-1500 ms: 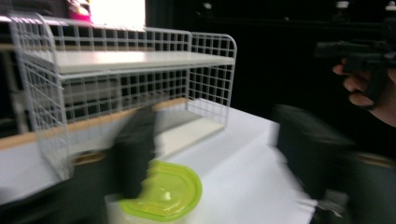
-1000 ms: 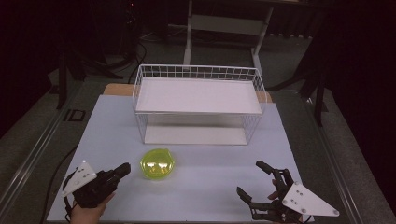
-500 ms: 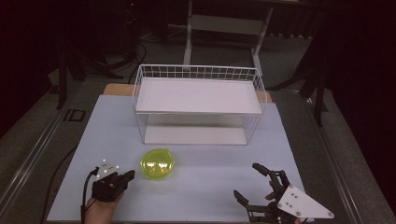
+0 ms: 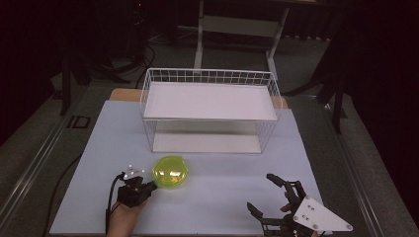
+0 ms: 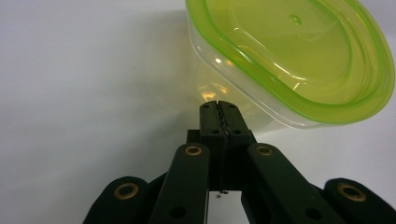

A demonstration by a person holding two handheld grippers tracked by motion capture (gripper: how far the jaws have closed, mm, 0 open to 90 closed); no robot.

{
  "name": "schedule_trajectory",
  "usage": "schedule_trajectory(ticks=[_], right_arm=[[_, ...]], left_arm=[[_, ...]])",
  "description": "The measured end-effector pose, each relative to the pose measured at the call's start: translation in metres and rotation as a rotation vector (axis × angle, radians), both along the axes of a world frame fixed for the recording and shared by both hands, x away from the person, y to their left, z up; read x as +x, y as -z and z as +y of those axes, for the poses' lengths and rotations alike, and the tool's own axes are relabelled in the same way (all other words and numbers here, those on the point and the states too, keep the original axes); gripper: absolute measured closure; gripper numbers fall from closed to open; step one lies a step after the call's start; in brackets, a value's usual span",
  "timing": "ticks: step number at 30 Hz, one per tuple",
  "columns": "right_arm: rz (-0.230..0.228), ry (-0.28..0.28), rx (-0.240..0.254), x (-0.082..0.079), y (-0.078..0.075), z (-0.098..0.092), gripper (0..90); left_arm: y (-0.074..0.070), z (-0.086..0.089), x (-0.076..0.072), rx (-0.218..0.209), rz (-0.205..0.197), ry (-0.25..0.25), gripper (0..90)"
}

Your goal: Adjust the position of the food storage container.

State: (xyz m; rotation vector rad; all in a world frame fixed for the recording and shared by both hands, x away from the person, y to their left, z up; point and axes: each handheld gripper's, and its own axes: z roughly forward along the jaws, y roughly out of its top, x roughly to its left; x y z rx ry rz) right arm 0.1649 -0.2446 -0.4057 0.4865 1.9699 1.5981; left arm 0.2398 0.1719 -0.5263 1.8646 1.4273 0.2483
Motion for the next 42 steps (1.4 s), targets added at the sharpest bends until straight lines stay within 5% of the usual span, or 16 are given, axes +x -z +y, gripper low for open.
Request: schedule_trajectory(ticks=[11, 29, 33, 42], right_arm=[[0.006, -0.004, -0.017, 0.0, 0.003, 0.0, 13.7], [0.011, -0.016, -0.028, 0.0, 0.005, 0.001, 13.7], [0.012, -0.023, -0.036, 0.0, 0.007, 0.002, 13.7], [0.016, -0.02, -0.033, 0.001, 0.007, -0.002, 13.8]], left_arm=[[-0.003, -0.002, 0.032, -0.022, -0.006, -0.038, 90.0], [0.005, -0.045, 0.051, -0.067, 0.018, 0.058, 90.0], [0.002, -0.066, 0.052, -0.054, 0.011, 0.111, 90.0], [0.001, -0.05, 0.055, -0.098, 0.02, 0.071, 90.0]])
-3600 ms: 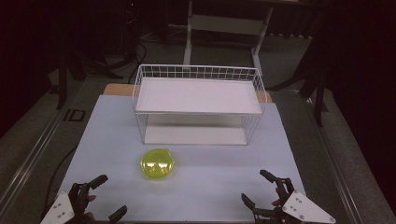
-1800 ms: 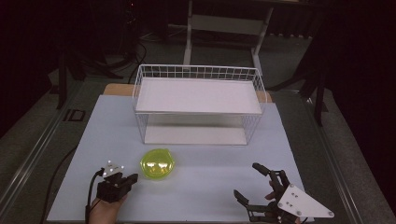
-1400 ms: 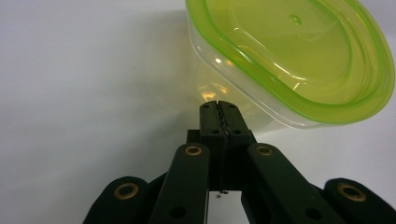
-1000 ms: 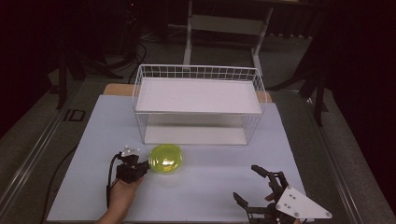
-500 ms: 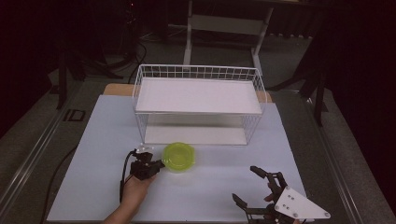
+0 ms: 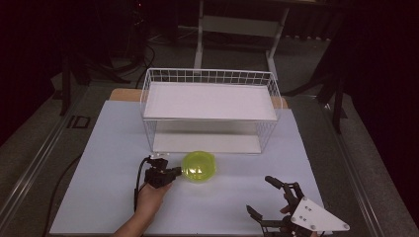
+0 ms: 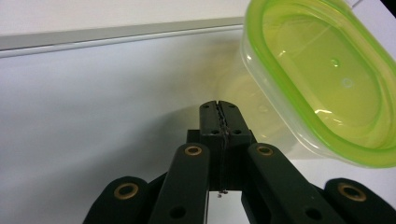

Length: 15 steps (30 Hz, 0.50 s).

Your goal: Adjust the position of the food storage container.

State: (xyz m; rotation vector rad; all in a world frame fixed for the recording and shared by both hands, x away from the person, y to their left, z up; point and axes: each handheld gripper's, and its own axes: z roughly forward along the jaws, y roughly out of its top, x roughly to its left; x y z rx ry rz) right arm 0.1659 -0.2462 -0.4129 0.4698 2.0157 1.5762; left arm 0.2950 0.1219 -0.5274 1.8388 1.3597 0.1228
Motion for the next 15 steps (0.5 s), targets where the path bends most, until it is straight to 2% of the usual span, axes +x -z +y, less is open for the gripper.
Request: schedule_trajectory(ticks=[3, 6, 10, 15], right_arm=[[-0.001, -0.001, -0.001, 0.001, 0.0, 0.001, 13.8], [0.001, -0.001, -0.008, 0.0, 0.001, 0.001, 13.7], [-0.001, 0.001, -0.007, -0.001, 0.001, 0.0, 13.7], [0.001, 0.005, -0.001, 0.0, 0.001, -0.002, 13.7]], left_arm=[[0.0, -0.002, 0.0, 0.0, -0.002, 0.011, 90.0], [0.001, -0.011, 0.002, -0.014, 0.01, 0.04, 90.0], [0.003, -0.016, 0.005, -0.019, 0.02, 0.047, 90.0], [0.002, -0.028, 0.007, -0.019, 0.019, 0.076, 90.0]])
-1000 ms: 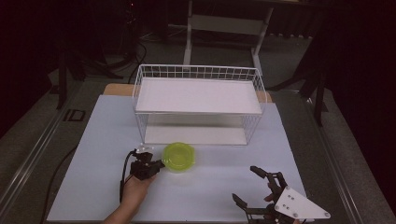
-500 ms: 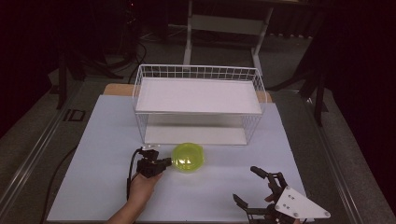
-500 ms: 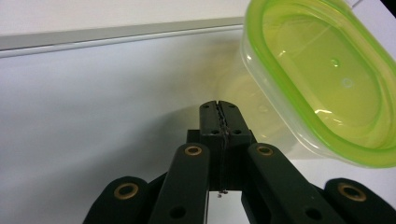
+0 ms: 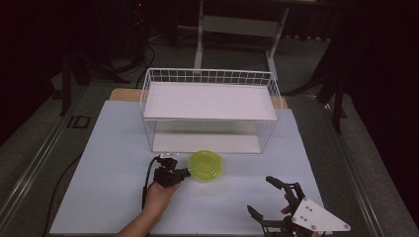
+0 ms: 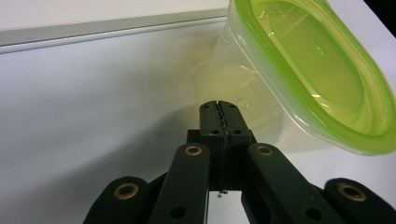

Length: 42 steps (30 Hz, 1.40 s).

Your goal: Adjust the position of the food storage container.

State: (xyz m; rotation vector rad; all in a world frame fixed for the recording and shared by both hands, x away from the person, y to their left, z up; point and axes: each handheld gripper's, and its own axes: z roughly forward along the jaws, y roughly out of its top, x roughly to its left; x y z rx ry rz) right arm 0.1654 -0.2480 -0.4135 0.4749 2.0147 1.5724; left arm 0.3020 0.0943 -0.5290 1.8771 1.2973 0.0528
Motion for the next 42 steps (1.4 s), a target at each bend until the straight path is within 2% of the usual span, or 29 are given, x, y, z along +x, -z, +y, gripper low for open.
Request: schedule_trajectory(ticks=[4, 14, 16, 17, 22, 24, 26, 27, 31, 32, 33, 35, 36, 37, 38, 40, 41, 42], right_arm=[[0.002, -0.002, -0.006, 0.0, 0.001, 0.001, 13.7], [0.005, -0.011, -0.025, 0.001, 0.003, 0.003, 13.7], [0.007, -0.012, -0.026, 0.001, 0.004, 0.003, 13.7], [0.008, -0.011, -0.025, 0.001, 0.004, 0.003, 13.7], [0.008, -0.01, -0.028, 0.001, 0.004, 0.002, 13.7], [0.008, -0.006, -0.032, 0.002, 0.004, 0.003, 13.7], [0.008, -0.001, -0.033, 0.002, 0.005, 0.003, 13.7], [0.008, -0.001, -0.033, 0.002, 0.005, 0.003, 13.7], [0.007, 0.007, -0.037, 0.003, 0.004, 0.002, 13.8], [0.007, 0.007, -0.037, 0.003, 0.004, 0.002, 13.8], [0.014, 0.009, -0.034, 0.004, 0.005, 0.003, 13.8], [0.021, 0.007, -0.032, 0.004, 0.005, 0.003, 13.8], [0.027, 0.007, -0.025, 0.005, 0.005, 0.003, 13.8], [0.029, 0.008, -0.025, 0.005, 0.005, 0.003, 13.7], [0.029, 0.009, -0.026, 0.005, 0.005, 0.003, 13.8], [0.031, 0.009, -0.026, 0.005, 0.005, 0.004, 13.7], [0.036, 0.009, -0.027, 0.005, 0.005, 0.004, 13.7], [0.038, 0.015, -0.035, 0.006, 0.005, 0.005, 13.8]], left_arm=[[-0.001, -0.008, 0.002, -0.007, 0.002, 0.007, 90.0], [0.004, -0.031, 0.009, 0.008, 0.012, 0.053, 90.0], [0.004, -0.034, 0.009, 0.021, -0.002, 0.07, 90.0], [0.003, -0.035, 0.008, 0.05, -0.017, 0.077, 90.0], [0.0, -0.024, 0.005, 0.051, -0.028, 0.069, 90.0], [-0.004, -0.011, 0.001, 0.032, -0.029, 0.054, 89.9], [-0.007, -0.007, -0.002, 0.021, -0.035, 0.051, 89.7], [-0.009, -0.003, -0.005, 0.008, -0.044, 0.053, 89.7], [-0.023, 0.011, -0.02, 0.021, -0.118, 0.096, 84.9], [-0.023, 0.011, -0.02, 0.021, -0.118, 0.096, 82.3], [-0.034, 0.022, -0.031, 0.007, -0.163, 0.113, 80.1], [-0.037, 0.025, -0.034, 0.005, -0.177, 0.12, 78.7], [-0.04, 0.028, -0.037, -0.018, -0.187, 0.133, 72.7], [-0.043, 0.03, -0.04, -0.028, -0.197, 0.143, 71.1], [-0.048, 0.035, -0.046, -0.072, -0.212, 0.183, 65.4], [-0.05, 0.037, -0.048, -0.082, -0.225, 0.199, 63.9], [-0.053, 0.037, -0.052, -0.084, -0.244, 0.207, 60.1], [-0.056, 0.037, -0.055, -0.084, -0.26, 0.221, 51.6]])
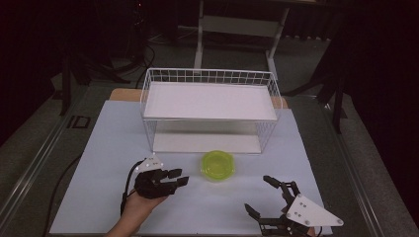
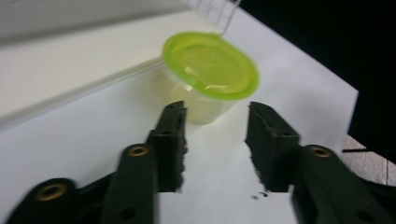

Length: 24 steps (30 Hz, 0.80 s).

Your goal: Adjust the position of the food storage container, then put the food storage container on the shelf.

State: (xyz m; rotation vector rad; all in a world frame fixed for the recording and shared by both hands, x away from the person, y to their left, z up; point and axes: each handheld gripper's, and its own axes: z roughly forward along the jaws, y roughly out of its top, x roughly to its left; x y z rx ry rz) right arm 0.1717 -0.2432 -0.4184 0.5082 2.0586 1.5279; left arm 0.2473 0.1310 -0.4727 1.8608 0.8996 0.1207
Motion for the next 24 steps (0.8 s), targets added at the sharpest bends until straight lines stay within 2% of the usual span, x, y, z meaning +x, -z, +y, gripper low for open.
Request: schedule_trajectory(ticks=[1, 2, 4, 5, 6, 7, 10, 14, 18, 20, 24], right_arm=[[0.0, 0.0, 0.0, 0.0, 0.0, 0.0, 13.8], [0.012, -0.001, 0.002, 0.001, 0.0, 0.0, 13.7], [0.014, 0.0, 0.001, 0.001, 0.001, 0.0, 13.7], [0.017, 0.007, -0.005, 0.002, 0.0, 0.0, 13.6], [0.017, 0.007, -0.005, 0.002, 0.0, 0.0, 13.6], [0.015, 0.014, -0.006, 0.002, 0.0, 0.0, 13.4], [0.025, 0.015, 0.007, 0.003, -0.003, -0.001, 13.2], [0.057, -0.007, 0.049, 0.009, -0.008, -0.005, 13.2], [0.049, 0.002, 0.031, 0.014, -0.013, -0.005, 13.1], [0.045, 0.008, 0.021, 0.018, -0.015, -0.004, 12.8], [0.069, 0.023, 0.027, 0.029, -0.018, 0.0, 12.7]], left_arm=[[-0.003, -0.001, -0.003, -0.007, -0.011, 0.013, 51.6], [-0.009, -0.002, -0.008, -0.019, -0.046, 0.033, 48.7], [-0.011, -0.003, -0.01, -0.021, -0.057, 0.043, 45.1], [-0.016, -0.004, -0.014, -0.038, -0.078, 0.062, 41.8], [-0.016, -0.004, -0.014, -0.038, -0.078, 0.062, 41.7], [-0.019, -0.006, -0.016, -0.04, -0.1, 0.071, 41.7], [-0.025, -0.008, -0.018, -0.048, -0.121, 0.081, 41.6], [-0.032, -0.014, -0.018, -0.016, -0.157, 0.09, 38.6], [-0.038, -0.021, -0.016, -0.003, -0.17, 0.108, 37.0], [-0.039, -0.024, -0.014, -0.002, -0.178, 0.102, 33.8], [-0.041, -0.028, -0.008, -0.007, -0.183, 0.103, 31.4]])
